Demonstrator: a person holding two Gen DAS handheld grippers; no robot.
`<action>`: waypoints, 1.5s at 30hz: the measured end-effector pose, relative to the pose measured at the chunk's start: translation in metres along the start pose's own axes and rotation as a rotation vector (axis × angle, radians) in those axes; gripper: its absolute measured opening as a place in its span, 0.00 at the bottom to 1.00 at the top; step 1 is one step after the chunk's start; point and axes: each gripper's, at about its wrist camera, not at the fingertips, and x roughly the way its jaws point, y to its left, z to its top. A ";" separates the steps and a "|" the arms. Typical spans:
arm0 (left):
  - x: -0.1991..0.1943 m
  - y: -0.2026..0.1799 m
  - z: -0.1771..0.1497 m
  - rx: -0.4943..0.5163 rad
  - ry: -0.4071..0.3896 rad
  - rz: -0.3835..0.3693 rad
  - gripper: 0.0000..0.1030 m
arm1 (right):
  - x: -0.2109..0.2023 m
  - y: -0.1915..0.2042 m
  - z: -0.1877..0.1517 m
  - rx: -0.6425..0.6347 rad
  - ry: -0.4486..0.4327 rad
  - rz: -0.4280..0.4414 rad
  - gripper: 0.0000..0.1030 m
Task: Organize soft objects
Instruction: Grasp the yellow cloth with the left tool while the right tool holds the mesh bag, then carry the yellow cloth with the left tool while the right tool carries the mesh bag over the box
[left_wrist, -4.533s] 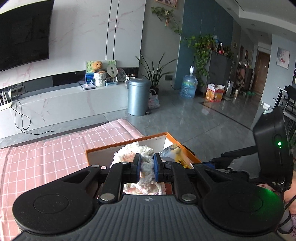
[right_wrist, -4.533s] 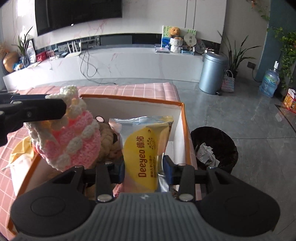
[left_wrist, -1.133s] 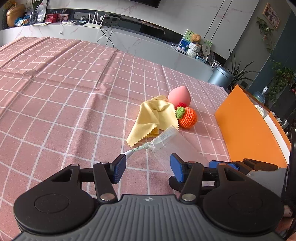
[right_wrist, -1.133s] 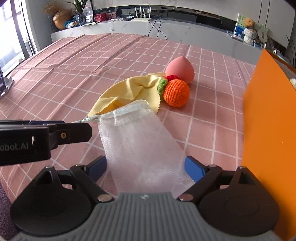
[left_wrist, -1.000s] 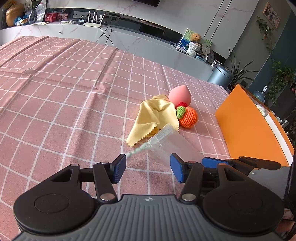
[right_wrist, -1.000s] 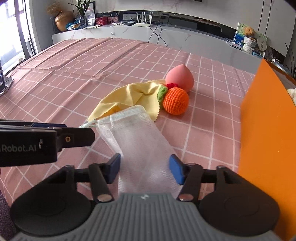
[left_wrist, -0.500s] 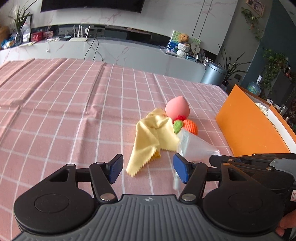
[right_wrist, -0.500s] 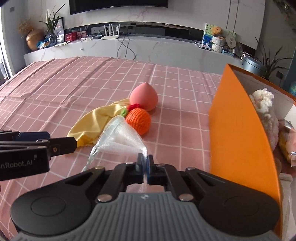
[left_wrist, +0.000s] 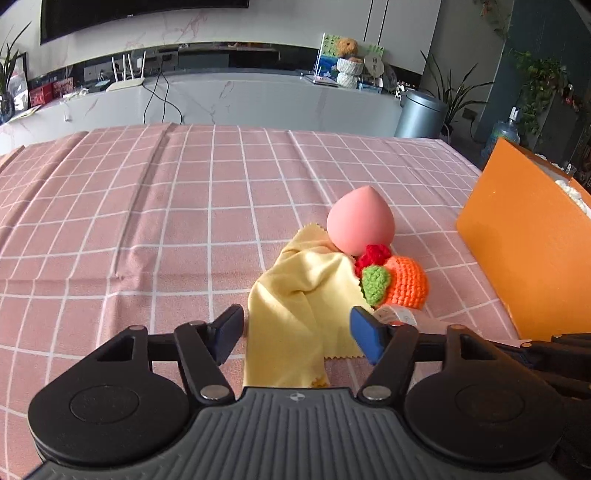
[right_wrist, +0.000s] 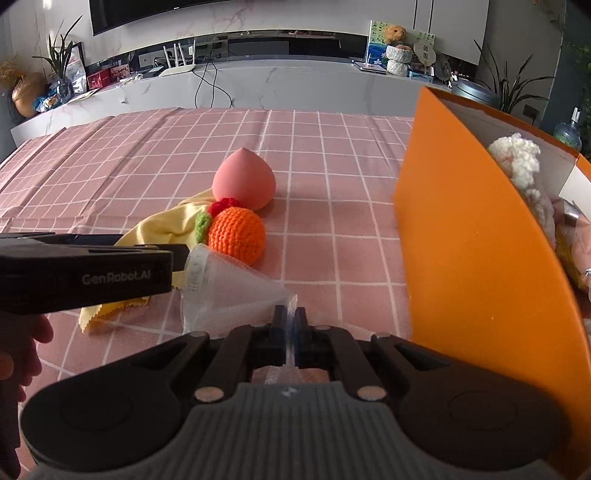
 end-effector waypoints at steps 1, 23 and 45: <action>0.001 -0.002 0.000 0.017 0.003 0.009 0.67 | 0.000 0.000 0.000 0.002 -0.001 0.009 0.01; -0.102 -0.009 -0.012 0.015 -0.167 0.146 0.04 | -0.061 -0.005 -0.007 0.016 -0.114 0.173 0.00; -0.219 -0.078 -0.011 0.083 -0.347 0.135 0.04 | -0.201 -0.050 -0.032 0.083 -0.390 0.228 0.00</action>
